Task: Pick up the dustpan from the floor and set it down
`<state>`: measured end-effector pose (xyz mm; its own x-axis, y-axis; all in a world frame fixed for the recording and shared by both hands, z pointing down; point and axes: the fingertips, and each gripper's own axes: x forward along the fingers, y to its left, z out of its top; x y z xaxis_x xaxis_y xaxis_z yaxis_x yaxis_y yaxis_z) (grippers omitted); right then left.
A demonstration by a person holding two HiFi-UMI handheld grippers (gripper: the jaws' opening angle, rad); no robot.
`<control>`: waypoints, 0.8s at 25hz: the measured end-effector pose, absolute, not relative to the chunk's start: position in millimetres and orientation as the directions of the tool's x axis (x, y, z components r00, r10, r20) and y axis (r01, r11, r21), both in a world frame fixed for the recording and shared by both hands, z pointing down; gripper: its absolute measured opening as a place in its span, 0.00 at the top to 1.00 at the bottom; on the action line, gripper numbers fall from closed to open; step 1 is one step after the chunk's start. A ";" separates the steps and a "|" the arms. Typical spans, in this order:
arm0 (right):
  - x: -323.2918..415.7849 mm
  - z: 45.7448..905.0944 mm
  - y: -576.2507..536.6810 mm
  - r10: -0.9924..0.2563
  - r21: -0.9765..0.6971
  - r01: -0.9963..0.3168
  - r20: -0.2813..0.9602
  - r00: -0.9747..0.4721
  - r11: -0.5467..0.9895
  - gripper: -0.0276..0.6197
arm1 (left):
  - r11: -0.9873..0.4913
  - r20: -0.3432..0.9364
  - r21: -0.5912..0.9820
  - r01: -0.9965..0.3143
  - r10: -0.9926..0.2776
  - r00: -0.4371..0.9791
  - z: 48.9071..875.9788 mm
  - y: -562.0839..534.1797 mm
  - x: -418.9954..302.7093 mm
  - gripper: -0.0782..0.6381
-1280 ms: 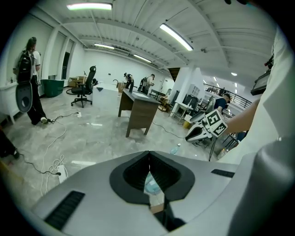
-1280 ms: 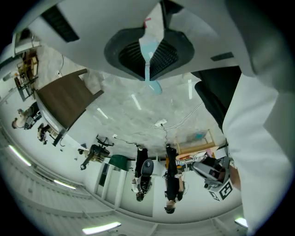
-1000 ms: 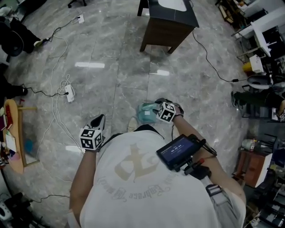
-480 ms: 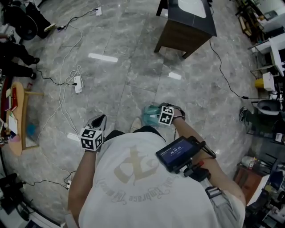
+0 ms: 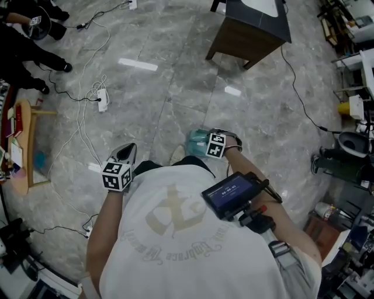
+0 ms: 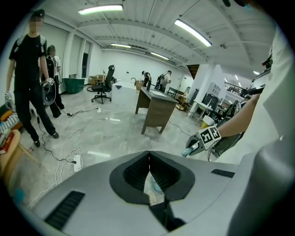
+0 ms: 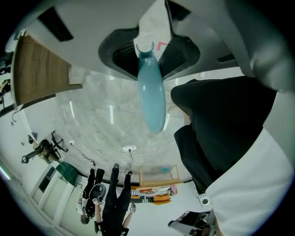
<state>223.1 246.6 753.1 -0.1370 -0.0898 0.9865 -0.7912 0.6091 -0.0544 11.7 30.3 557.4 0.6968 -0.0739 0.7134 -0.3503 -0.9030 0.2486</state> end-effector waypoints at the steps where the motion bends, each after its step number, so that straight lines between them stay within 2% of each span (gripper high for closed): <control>1: 224.5 752.4 249.1 -0.088 -0.053 -0.794 0.987 -0.133 0.606 0.75 | -0.904 0.713 0.249 -0.348 -0.072 0.698 557.3 30.2 13.8 0.87; 20: 249.9 700.6 242.1 -0.168 -0.008 -0.843 0.979 -0.117 0.538 0.76 | -0.913 0.689 0.251 -0.322 -0.064 0.721 558.7 32.9 31.7 0.87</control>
